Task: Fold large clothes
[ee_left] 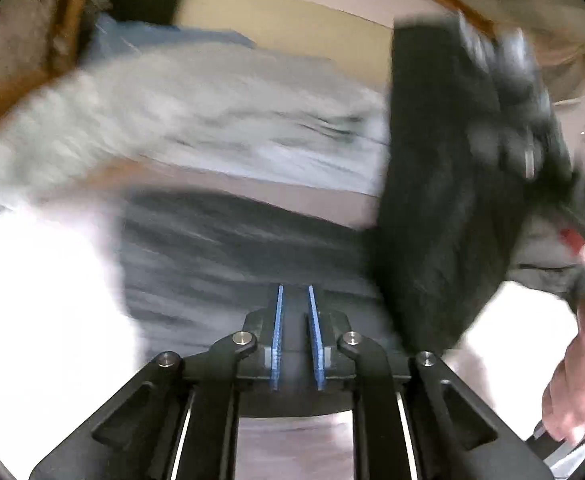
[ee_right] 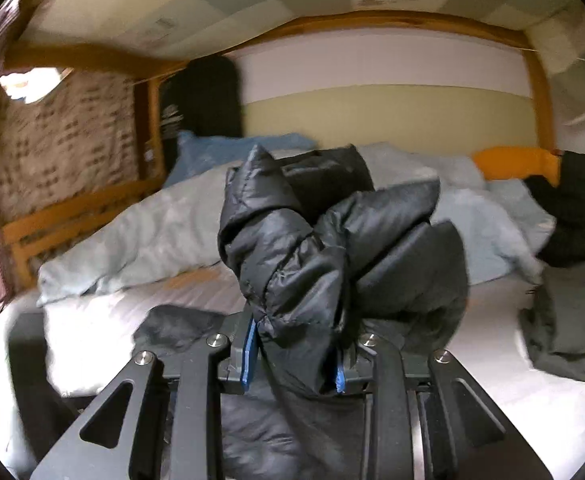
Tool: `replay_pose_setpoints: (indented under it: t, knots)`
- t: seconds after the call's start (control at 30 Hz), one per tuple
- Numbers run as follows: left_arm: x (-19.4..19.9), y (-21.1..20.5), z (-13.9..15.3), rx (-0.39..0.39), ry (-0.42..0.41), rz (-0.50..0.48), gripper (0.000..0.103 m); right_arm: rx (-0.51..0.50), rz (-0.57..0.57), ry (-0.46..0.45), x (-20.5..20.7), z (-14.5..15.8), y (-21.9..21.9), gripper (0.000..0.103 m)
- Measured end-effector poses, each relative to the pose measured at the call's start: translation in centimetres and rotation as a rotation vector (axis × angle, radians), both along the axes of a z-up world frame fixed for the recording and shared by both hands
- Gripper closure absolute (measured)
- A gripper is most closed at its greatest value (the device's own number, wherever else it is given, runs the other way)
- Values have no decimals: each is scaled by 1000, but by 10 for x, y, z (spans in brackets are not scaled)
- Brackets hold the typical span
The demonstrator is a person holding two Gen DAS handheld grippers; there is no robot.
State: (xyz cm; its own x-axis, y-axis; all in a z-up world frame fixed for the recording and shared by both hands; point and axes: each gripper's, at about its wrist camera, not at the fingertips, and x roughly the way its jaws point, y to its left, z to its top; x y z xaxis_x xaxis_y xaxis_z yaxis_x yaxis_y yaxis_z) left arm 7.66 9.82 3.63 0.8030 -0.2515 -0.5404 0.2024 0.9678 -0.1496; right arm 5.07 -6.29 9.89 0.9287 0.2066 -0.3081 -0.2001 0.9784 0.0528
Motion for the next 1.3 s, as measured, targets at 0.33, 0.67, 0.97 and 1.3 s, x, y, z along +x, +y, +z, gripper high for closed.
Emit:
replay_pose_setpoints:
  t: [0.33, 0.67, 0.97, 1.3]
  knots:
    - [-19, 125, 41, -29, -153, 223, 77, -333, 49, 117, 17, -72, 127, 67]
    - [-16, 154, 21, 13, -175, 277, 56, -158, 186, 78, -36, -77, 119, 11]
    - [-41, 126, 31, 22, -298, 200, 0, -95, -88, 68, -70, -46, 13, 0]
    - [-5, 39, 47, 62, -190, 53, 0, -126, -299, 172, -53, -42, -51, 0]
